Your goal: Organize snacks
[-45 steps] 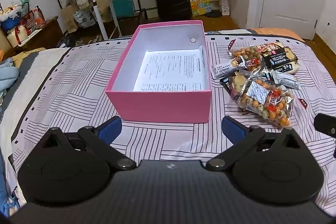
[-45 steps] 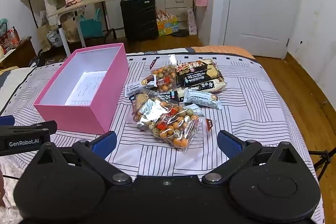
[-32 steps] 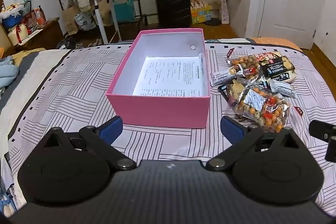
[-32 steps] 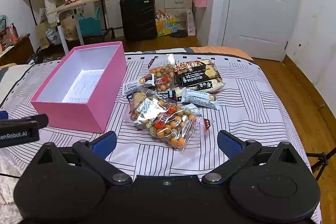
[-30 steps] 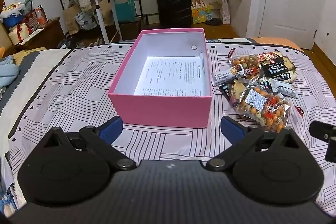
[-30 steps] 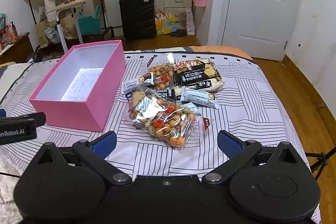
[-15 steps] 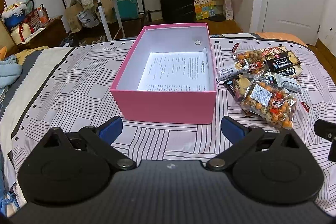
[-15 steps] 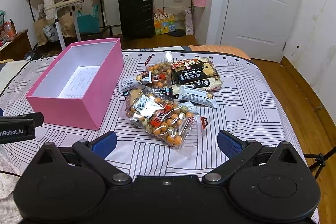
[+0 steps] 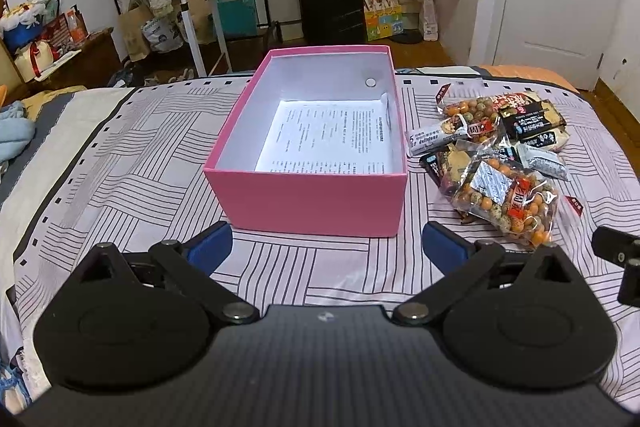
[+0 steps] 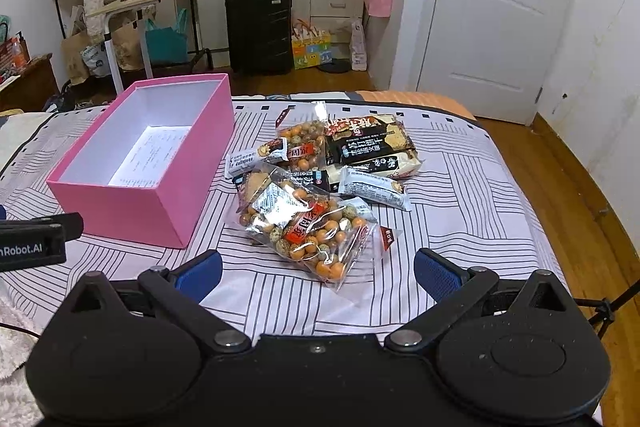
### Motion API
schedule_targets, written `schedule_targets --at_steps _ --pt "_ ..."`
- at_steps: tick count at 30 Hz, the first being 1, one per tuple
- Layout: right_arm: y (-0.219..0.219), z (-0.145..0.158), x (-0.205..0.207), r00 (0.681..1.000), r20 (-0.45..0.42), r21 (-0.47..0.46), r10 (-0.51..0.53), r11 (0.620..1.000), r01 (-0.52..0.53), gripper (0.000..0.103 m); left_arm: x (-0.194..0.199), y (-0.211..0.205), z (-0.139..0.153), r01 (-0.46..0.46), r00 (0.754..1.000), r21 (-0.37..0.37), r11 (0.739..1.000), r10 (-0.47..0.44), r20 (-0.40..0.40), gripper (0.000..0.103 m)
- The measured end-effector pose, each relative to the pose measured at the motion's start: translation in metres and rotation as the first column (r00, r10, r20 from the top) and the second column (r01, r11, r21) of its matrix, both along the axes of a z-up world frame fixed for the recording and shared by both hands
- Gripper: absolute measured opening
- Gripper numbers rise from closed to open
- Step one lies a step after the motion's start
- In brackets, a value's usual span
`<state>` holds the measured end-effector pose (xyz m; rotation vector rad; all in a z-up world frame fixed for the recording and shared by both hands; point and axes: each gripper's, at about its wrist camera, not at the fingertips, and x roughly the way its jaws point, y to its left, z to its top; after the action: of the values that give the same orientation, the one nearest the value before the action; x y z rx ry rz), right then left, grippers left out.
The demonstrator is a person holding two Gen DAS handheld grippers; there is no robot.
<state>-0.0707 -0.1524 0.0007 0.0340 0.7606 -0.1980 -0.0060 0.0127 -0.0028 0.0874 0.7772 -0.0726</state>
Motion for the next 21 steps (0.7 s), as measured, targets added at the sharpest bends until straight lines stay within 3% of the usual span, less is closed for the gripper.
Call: schedule_targets --at_steps 21 --pt "-0.0017 -0.0076 0.0016 1.0 -0.013 0.0 0.007 1.0 -0.007 0.103 -0.0006 -0.0065 -0.001 0.027 1.0 -0.009 1.0 -0.028 -0.009 0.103"
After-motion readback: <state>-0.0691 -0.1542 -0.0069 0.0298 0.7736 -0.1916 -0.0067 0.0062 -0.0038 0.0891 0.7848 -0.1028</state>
